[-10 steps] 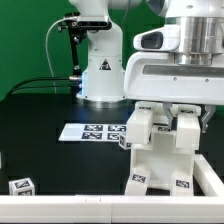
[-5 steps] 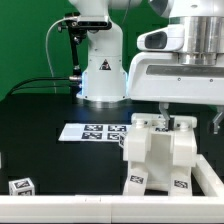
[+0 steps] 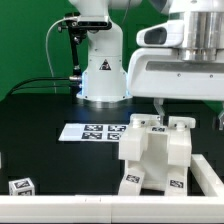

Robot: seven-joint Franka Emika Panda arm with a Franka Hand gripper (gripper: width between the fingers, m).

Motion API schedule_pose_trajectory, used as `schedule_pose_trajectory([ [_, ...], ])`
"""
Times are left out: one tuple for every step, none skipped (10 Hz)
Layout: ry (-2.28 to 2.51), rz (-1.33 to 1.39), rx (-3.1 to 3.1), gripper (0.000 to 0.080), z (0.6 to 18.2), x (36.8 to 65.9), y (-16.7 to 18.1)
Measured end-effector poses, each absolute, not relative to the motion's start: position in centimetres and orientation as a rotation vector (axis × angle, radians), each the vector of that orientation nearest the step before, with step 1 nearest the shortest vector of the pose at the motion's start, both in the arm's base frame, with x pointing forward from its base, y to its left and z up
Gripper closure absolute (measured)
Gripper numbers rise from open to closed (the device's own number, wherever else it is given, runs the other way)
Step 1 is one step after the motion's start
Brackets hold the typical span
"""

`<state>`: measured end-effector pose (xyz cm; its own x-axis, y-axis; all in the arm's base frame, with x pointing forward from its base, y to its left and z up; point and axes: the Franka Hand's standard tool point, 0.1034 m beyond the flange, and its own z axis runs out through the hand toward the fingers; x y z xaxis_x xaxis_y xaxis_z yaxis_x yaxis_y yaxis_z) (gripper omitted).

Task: Assemble chair

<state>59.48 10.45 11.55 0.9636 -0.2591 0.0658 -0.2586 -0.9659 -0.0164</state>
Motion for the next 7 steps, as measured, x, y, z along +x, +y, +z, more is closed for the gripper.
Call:
schedule_pose_trajectory([
  [0.408, -0.083, -3.101, 0.0151, 12.8, 59.3, 10.2],
  [0.369, -0.068, -3.097, 0.0151, 14.4, 59.2, 9.6],
  [0.311, -0.054, -3.093, 0.0151, 16.7, 59.0, 8.3],
  [0.287, -0.059, -3.088, 0.0151, 18.4, 58.8, 6.8],
  [0.29, -0.074, -3.096, 0.0151, 18.9, 58.8, 6.0],
  [0.285, -0.066, -3.099, 0.0151, 18.6, 58.7, 6.2],
  [0.285, -0.065, -3.099, 0.0151, 18.5, 58.7, 6.2],
])
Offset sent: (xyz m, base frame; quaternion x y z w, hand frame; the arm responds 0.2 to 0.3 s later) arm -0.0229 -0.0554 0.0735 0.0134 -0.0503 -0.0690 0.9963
